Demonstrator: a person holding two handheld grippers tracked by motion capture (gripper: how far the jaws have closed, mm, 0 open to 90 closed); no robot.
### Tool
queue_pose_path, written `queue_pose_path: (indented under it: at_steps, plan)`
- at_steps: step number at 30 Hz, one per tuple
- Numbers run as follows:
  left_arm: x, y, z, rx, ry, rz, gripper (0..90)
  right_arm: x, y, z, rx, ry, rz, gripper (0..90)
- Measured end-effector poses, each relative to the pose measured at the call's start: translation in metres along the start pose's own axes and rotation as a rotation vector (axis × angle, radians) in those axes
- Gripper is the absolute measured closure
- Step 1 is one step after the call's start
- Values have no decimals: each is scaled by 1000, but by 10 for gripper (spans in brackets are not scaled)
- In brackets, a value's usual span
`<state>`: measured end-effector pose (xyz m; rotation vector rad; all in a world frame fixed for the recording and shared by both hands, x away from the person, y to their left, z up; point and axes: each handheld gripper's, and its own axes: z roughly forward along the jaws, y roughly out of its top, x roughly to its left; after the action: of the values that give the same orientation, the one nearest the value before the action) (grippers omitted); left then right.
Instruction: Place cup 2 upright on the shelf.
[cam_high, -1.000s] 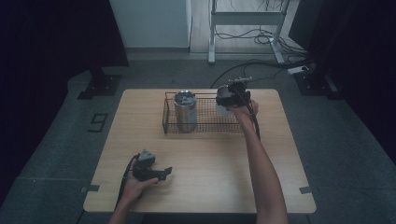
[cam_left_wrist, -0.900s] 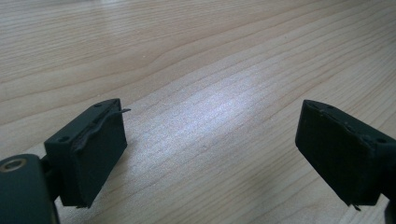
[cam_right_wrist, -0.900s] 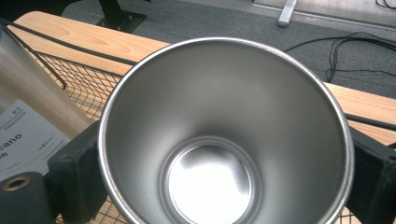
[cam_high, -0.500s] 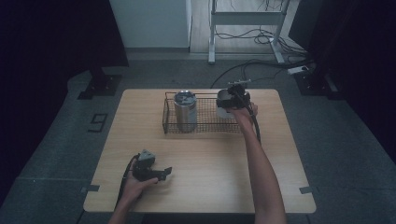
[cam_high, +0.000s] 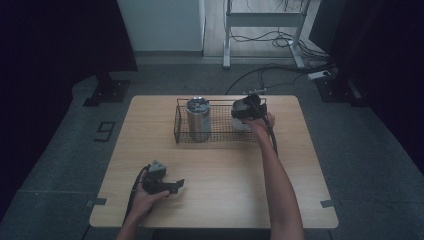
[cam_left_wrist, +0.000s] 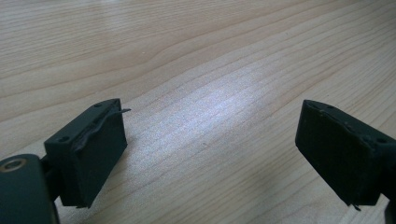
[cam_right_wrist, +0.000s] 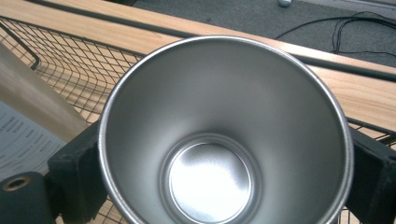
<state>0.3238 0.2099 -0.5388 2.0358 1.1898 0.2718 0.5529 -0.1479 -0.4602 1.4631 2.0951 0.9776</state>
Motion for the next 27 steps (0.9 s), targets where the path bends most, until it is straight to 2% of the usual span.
queue_pose_path:
  at_steps: [11, 17, 23, 27]
  plan:
    - [0, 0, 1, 6, 3, 1, 88, -1, -7, 10, 24, 3, -7, 67]
    - [0, 0, 0, 2, 2, -1, 88, 1, -9, 15, 44, -13, -30, 67]
    - [0, 0, 0, 5, 1, 1, 89, 2, -11, 17, 49, -27, -14, 66]
    - [0, 0, 0, 3, 1, 0, 88, 2, -11, 17, 67, -25, -35, 64]
